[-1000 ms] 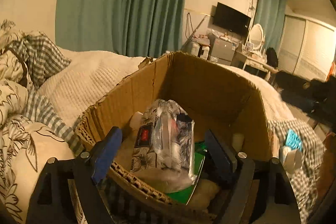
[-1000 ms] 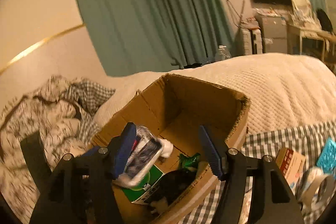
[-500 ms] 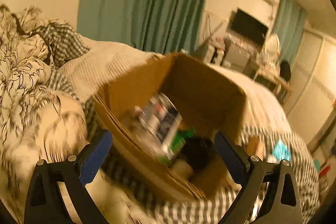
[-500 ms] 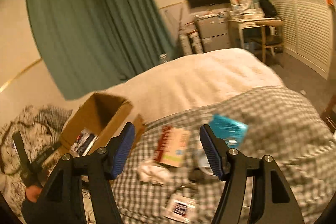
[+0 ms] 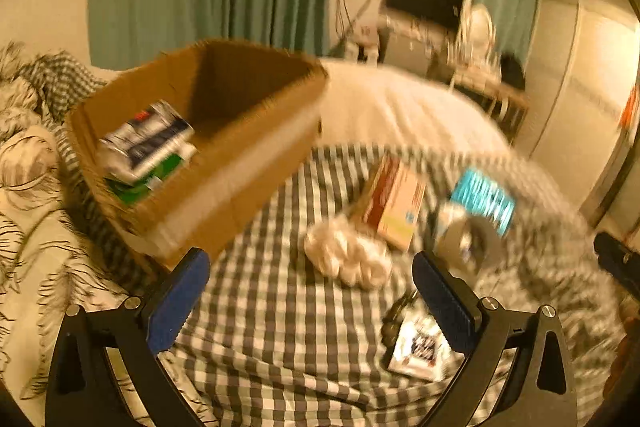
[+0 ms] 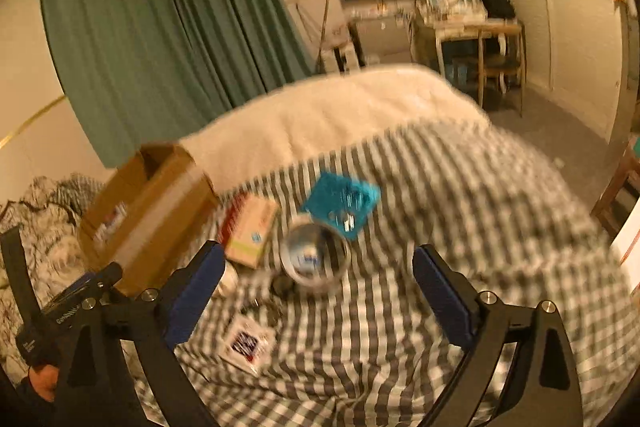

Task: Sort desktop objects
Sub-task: 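Grasp the white lace cloth with the left gripper while the right gripper grasps the tape roll, then carry the lace cloth and tape roll into the cardboard box and release both, then grasp the white printed sachet with the left gripper while the right gripper grasps the bead bracelet, then carry the sachet and bead bracelet into the cardboard box and release both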

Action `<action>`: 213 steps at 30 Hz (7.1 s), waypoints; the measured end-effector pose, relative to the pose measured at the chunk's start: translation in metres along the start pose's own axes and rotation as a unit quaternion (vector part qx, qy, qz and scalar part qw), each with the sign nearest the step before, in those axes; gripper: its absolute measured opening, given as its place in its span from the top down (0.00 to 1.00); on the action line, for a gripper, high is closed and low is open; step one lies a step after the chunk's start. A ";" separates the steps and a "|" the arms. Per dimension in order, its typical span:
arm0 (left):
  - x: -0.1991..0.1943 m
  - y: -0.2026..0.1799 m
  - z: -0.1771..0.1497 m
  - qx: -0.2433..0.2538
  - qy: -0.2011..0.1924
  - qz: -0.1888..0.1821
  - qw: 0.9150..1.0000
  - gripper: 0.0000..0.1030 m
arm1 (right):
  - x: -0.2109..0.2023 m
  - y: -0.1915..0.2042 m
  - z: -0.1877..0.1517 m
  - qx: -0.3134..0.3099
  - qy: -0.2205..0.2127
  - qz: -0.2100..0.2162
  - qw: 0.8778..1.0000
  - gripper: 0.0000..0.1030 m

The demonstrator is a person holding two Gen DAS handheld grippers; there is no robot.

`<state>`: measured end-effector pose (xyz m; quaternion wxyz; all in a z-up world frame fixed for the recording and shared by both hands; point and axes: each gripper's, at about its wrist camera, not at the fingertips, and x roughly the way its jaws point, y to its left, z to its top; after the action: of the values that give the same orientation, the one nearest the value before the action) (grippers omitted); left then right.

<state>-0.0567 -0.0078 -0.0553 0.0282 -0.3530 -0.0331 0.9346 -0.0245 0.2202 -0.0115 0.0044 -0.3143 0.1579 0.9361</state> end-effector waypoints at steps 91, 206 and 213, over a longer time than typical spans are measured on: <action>-0.001 0.152 0.124 -0.037 -0.030 -0.007 0.999 0.76 | 0.080 0.238 0.065 -0.161 0.026 0.113 0.980 0.22; -0.022 0.004 -0.058 -0.032 0.097 -0.126 0.987 0.96 | 0.028 0.078 -0.066 -0.141 0.115 0.014 0.983 0.90; -0.049 -0.003 -0.018 0.022 0.068 -0.098 0.993 0.97 | -0.018 0.087 -0.039 -0.173 0.089 -0.023 0.981 0.90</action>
<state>-0.0080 -0.0080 -0.0367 0.1297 -0.4102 -0.0451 0.9016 0.0032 0.1273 -0.0049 -0.0426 -0.3960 -0.0142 0.9172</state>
